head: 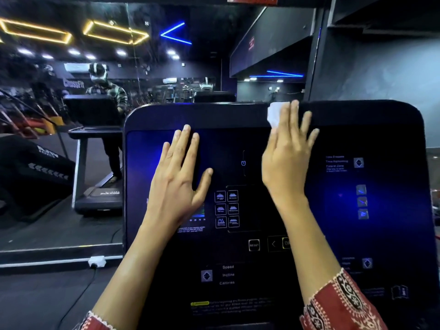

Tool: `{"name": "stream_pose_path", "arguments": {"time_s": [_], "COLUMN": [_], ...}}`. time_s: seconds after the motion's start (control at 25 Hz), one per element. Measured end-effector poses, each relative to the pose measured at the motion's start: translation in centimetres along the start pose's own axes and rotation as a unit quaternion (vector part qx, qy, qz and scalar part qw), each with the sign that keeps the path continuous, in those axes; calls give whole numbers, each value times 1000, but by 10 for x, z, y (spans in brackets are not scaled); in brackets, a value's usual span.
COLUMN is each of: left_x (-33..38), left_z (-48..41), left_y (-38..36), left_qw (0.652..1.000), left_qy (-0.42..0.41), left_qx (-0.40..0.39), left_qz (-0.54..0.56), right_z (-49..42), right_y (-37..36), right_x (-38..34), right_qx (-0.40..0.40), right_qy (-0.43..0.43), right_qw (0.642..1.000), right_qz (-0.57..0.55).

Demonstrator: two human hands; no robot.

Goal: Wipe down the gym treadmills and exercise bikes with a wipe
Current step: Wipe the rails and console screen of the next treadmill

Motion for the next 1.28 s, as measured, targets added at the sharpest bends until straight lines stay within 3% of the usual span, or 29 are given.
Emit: {"name": "stream_pose_path", "arguments": {"time_s": [0.16,0.2,0.36,0.52,0.56,0.68,0.72,0.84,0.88,1.0,1.04,1.12,1.2,1.28], "left_x": [6,7,5,4,4,2,1,-5,-7,-16,-19,-22,-27,-28], "left_z": [16,22,50,79,86,106,112,134,142,166,174,186,202,222], "left_y": [2,3,9,14,16,23,26,33,37,47,50,55,59,62], "left_qw": [1000,1000,1000,999,999,999,998,997,996,995,994,993,992,991], "left_qy": [-9,-11,-4,3,1,6,8,8,9,20,22,26,36,44], "left_qx": [-5,-10,-27,-39,-42,-48,-52,-74,-82,-98,-103,-110,-116,-123], "left_qz": [4,8,15,23,23,23,25,22,17,9,9,14,17,18], "right_z": [68,76,84,140,144,148,160,208,211,194,196,210,244,274], "right_y": [-10,-8,5,-5,-1,9,7,2,5,6,0,-14,-23,-17], "right_x": [-48,-42,-6,-44,-36,-11,-19,-48,-43,-23,-33,-74,-104,-97], "right_qx": [-94,-96,-56,-129,-121,-89,-104,-171,-167,-106,-99,-135,-207,-245], "right_qy": [197,206,29,203,198,58,75,252,243,50,23,96,241,317], "right_qw": [976,974,998,970,973,994,991,952,955,992,994,984,946,916], "right_qz": [-23,-8,-26,-16,-3,-26,-34,3,11,-38,-50,-67,-57,-17]}}
Point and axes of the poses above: each hand's wrist, its own z-axis away from the middle knuckle, its own y-axis out of the back of the hand, x = y × z, the point moved 8 cm from there along -z, towards the middle knuckle, and after that the axes turned 6 degrees about -y, right-handed, at the moved point
